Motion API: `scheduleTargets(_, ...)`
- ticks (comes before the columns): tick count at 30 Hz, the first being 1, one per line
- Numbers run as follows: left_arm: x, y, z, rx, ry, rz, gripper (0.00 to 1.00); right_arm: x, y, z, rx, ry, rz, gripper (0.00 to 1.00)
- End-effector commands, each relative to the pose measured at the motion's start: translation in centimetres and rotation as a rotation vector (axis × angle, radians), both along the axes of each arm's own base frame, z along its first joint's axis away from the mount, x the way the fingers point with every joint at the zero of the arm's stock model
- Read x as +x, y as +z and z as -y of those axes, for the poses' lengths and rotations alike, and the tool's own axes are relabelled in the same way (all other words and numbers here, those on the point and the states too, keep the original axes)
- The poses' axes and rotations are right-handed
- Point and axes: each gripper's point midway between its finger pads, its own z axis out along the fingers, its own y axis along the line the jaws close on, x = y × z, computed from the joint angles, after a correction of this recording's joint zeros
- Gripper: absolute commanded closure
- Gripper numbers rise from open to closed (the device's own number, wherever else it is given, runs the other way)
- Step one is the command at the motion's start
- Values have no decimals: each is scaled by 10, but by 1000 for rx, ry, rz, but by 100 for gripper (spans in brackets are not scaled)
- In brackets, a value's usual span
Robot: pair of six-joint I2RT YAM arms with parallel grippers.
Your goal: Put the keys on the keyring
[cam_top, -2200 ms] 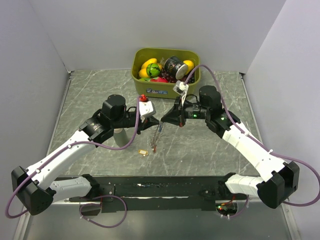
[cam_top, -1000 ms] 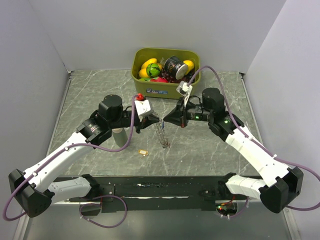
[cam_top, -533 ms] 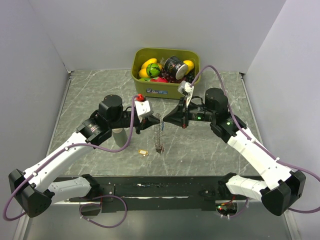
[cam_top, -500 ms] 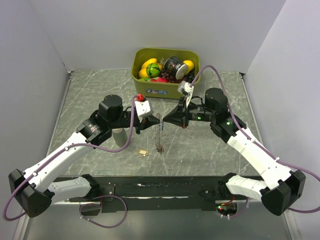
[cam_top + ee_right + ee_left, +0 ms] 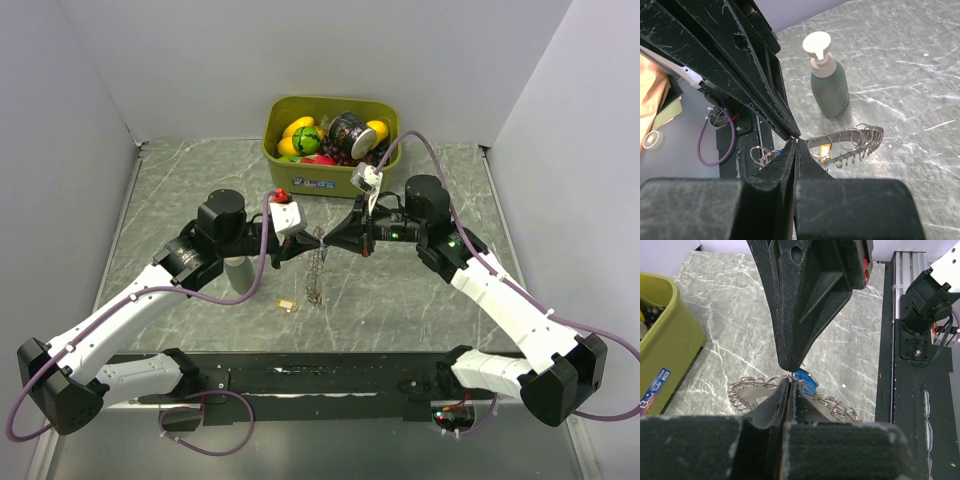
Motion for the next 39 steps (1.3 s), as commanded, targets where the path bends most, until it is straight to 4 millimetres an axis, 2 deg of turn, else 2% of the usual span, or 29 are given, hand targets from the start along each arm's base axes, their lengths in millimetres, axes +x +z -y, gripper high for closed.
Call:
scheduleTargets(1,-7,34,3,-74,-39,73,99,9,16,-1,14,-35,69,100)
scheduleTargets(29,-14,43,-4,-109,-30,103,99,3,-5,5,-17,-44,43,100)
scheduleTargets(39,-16,41,-3,-131,-37,102,99,-6,0,2,11,13,52,100)
